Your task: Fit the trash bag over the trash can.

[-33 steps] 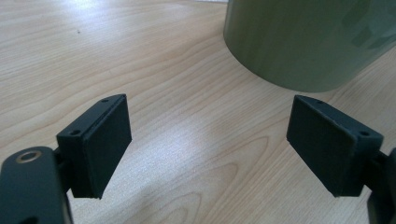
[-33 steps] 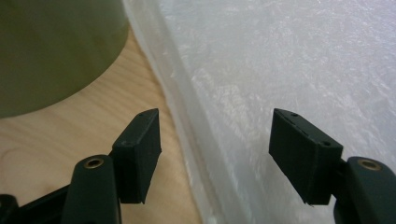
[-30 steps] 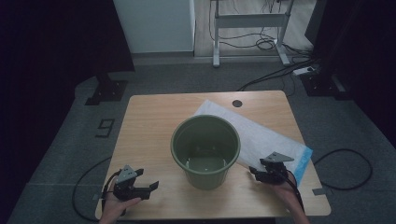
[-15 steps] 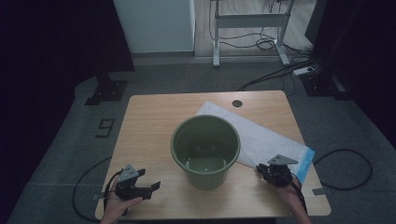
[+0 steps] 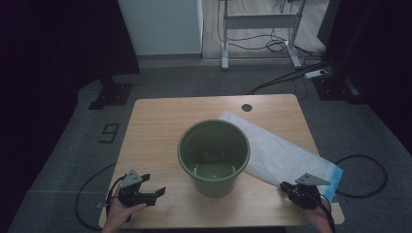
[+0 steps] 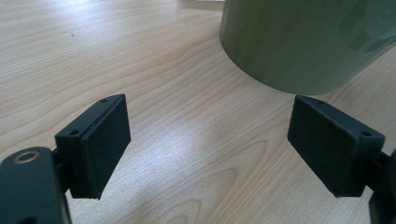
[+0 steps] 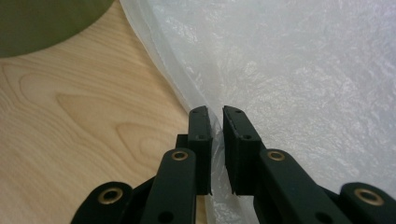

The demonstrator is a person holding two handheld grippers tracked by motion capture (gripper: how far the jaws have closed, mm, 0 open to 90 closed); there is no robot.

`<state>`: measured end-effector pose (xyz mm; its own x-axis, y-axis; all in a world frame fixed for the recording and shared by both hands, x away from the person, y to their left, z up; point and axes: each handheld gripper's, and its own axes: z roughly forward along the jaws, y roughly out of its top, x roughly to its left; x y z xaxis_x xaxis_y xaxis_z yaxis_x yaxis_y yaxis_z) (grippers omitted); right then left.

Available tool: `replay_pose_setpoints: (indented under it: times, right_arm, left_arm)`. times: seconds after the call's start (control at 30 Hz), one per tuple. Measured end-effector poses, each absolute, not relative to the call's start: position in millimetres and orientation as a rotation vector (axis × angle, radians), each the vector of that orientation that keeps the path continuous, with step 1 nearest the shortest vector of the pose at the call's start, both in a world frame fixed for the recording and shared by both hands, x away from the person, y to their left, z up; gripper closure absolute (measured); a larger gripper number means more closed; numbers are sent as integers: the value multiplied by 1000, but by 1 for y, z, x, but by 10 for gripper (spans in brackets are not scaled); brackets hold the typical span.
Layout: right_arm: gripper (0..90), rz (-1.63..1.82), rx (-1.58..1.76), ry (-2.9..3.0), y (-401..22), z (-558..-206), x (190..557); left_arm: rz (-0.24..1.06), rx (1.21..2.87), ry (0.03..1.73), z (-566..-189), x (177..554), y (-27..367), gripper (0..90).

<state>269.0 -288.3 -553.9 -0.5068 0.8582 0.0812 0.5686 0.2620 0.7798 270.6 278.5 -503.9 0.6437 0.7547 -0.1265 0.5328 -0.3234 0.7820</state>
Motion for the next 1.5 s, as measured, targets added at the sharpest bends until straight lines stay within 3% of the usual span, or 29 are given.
replay_pose_setpoints:
  times: [0.2, 0.4, 0.57, 0.93, 1.1, 1.23, 1.27, 1.3, 1.33, 1.47, 1.5]
  right_arm:
    - [774, 1121, 1334, 2156, -296, -555, 257]
    - [455, 1115, 1308, 2107, -286, -551, 254]
    - [329, 1141, 1272, 2102, -258, -543, 274]
    - [229, 1036, 1216, 2195, -200, -553, 331]
    - [246, 1004, 1204, 2214, -188, -554, 340]
    - [338, 1023, 1210, 2214, -188, -554, 341]
    - [384, 1027, 1222, 2206, -189, -554, 341]
    - [513, 1033, 1241, 2186, -192, -554, 341]
    - [570, 1036, 1243, 2177, -194, -554, 341]
    - [777, 1027, 1262, 2150, -200, -553, 340]
    - [777, 1027, 1262, 2150, -200, -553, 340]
  left_arm:
    - [332, 2005, 1020, -505, 271, 281, 128]
    - [328, 2013, 1014, -505, 272, 276, 129]
    - [327, 2021, 1018, -508, 271, 276, 129]
    - [349, 2016, 1036, -506, 260, 280, 128]
    - [356, 2000, 1051, -505, 256, 285, 128]
    - [357, 1995, 1064, -506, 256, 287, 129]
    - [356, 1996, 1065, -507, 256, 287, 129]
    - [356, 2001, 1060, -507, 256, 285, 129]
    - [355, 2004, 1057, -507, 256, 285, 129]
    - [352, 2010, 1051, -507, 257, 284, 129]
    - [352, 2010, 1051, -507, 257, 284, 129]
